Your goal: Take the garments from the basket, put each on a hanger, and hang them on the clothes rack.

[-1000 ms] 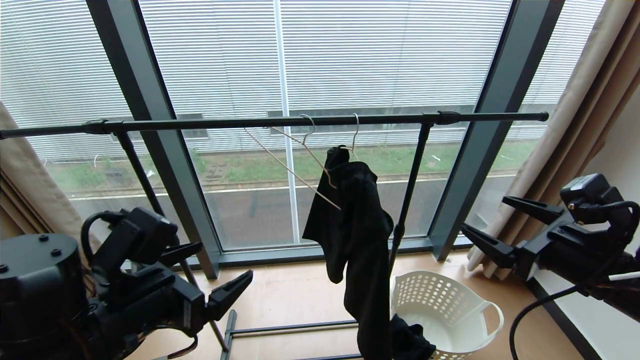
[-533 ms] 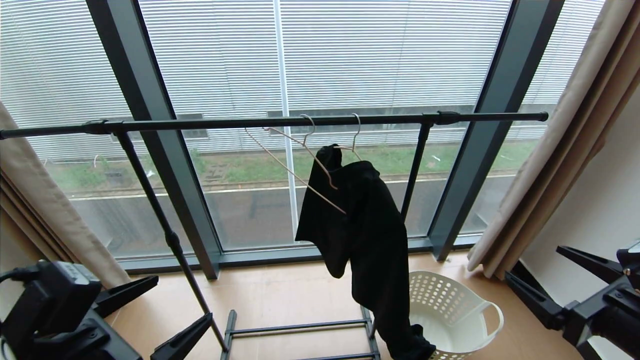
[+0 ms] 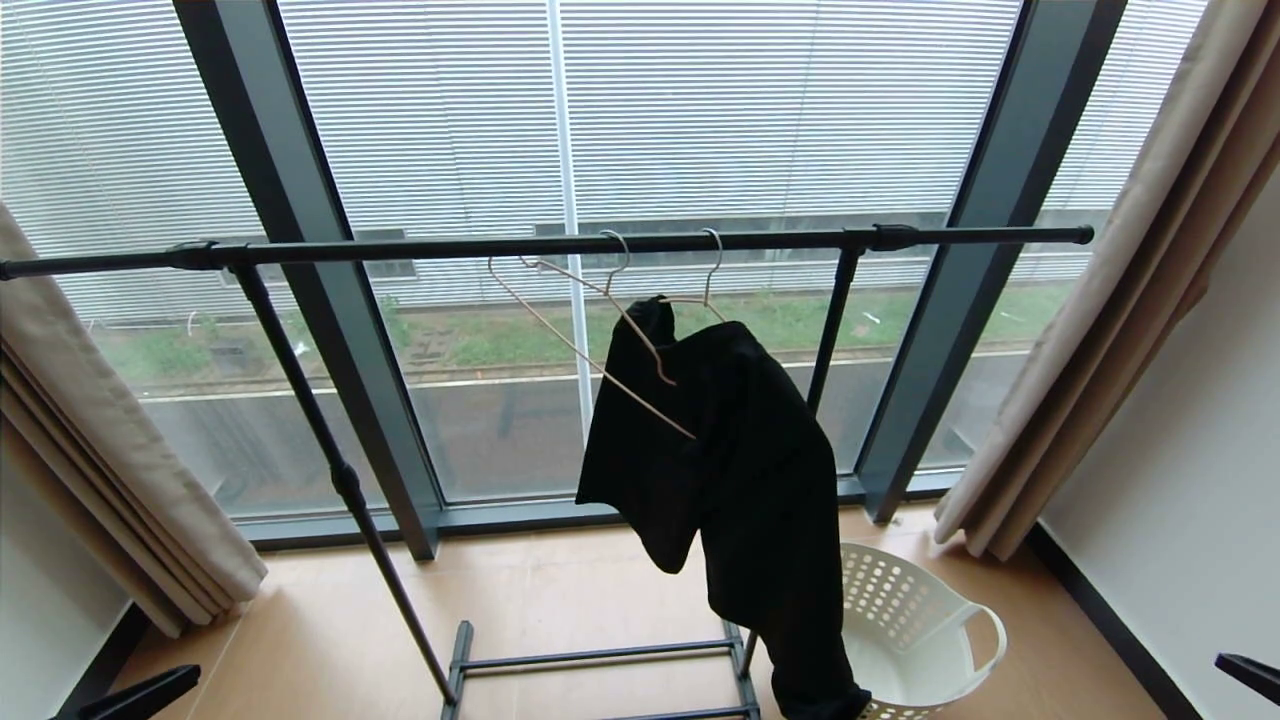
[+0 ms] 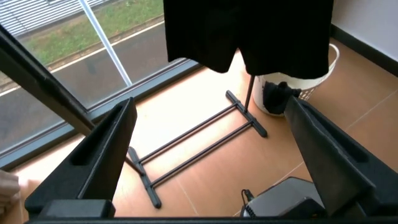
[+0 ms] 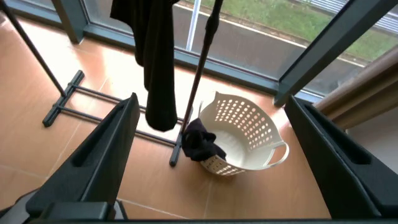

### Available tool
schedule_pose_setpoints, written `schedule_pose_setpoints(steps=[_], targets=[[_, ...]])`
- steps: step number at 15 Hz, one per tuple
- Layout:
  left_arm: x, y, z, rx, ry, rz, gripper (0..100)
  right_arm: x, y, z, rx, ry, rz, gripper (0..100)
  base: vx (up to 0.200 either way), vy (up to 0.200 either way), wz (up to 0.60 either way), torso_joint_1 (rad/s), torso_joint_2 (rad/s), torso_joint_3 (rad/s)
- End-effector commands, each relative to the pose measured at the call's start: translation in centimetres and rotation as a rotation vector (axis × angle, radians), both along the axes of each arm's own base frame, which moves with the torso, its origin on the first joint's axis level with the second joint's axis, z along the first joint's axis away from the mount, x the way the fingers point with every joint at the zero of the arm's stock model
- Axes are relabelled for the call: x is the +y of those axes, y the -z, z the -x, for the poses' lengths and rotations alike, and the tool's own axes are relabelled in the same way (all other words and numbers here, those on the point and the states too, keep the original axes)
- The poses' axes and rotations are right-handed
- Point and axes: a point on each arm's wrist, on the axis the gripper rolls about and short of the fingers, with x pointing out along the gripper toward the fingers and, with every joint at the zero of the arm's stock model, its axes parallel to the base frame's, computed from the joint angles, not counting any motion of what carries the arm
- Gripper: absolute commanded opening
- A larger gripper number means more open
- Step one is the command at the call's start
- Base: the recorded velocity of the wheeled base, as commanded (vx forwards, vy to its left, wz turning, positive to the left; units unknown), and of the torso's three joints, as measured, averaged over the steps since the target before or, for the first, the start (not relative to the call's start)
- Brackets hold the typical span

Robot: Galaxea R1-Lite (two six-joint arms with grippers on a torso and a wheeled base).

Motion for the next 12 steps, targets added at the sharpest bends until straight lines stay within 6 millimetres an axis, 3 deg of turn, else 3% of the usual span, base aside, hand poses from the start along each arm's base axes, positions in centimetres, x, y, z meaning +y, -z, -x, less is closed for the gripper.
schedule_pose_setpoints(steps=[1, 5, 10, 12], targets=[[1.0, 0.5, 1.8, -0.047, -0.026, 0.023, 100, -0.9, 1.8, 4.1, -0.119, 0.004, -0.026, 100, 0.0, 0.0, 0.0, 0.0, 0.0, 0.0], [1.9, 1.6, 3.6, -0.067, -0.076, 0.03, 100, -1.1, 2.1, 5.4, -0.265, 0.104, -0.056, 100, 0.0, 0.0, 0.0, 0.0, 0.0, 0.0], [2.4, 2.5, 4.7, -0.081, -0.167, 0.034, 100, -1.1, 2.1, 5.4, -0.259, 0.096, -0.085, 100, 0.0, 0.0, 0.0, 0.0, 0.0, 0.0], [2.5, 2.7, 5.6, -0.179, -0.186, 0.07, 100, -1.0, 2.1, 5.4, -0.258, 0.036, -0.1, 100, 0.0, 0.0, 0.0, 0.0, 0.0, 0.0]])
